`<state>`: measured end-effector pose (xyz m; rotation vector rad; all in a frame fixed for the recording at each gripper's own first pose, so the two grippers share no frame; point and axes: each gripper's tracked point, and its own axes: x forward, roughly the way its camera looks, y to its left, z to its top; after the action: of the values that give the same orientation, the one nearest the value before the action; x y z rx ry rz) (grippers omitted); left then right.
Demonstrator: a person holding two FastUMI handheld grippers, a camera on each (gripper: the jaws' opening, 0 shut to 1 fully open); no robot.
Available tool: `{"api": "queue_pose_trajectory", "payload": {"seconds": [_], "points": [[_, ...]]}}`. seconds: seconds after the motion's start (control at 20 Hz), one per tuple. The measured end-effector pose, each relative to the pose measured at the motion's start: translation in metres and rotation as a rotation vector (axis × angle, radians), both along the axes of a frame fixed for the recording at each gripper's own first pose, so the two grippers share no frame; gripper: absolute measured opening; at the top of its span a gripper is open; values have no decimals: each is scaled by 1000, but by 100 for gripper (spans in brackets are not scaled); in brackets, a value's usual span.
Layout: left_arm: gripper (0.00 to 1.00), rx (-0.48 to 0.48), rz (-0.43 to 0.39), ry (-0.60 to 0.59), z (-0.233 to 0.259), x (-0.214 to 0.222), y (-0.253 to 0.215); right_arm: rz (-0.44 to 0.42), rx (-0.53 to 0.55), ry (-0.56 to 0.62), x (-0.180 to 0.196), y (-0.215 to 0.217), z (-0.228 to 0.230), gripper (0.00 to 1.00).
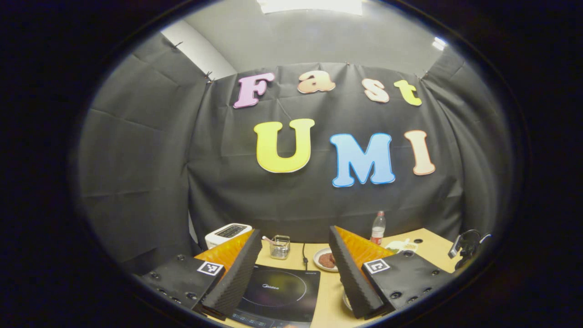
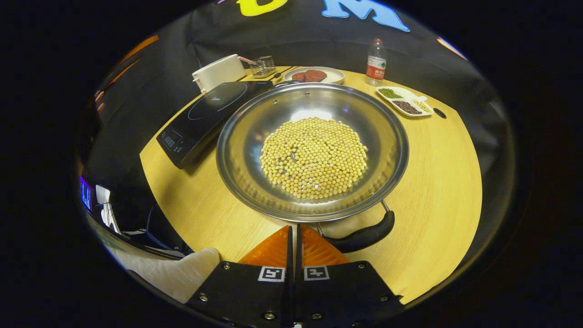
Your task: First push the handle of the pot to place it horizontally, then grasp the pot with both hands and set it on the induction cooktop.
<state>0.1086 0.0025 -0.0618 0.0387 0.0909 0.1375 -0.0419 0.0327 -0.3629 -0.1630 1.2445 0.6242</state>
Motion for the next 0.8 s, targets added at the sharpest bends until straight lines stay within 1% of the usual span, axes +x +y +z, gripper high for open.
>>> {"api": "queue_pose_trajectory", "payload": {"seconds": [0.35, 0.4, 0.45, 0.7, 0.8], "points": [[99, -9, -4, 19, -8, 10, -17, -39, -48, -32, 24, -30, -7, 1], [96, -7, -4, 20, -11, 11, -20, -40, -56, -36, 27, -34, -8, 1], [99, -5, -4, 22, -12, 12, -23, -39, -63, -40, 31, -38, -10, 1], [99, -4, 3, 38, -20, 14, -32, -49, -110, -73, 53, -60, -16, 1], [99, 0, 8, 44, -21, 14, -34, -69, -115, -79, 62, -68, -18, 1]]}}
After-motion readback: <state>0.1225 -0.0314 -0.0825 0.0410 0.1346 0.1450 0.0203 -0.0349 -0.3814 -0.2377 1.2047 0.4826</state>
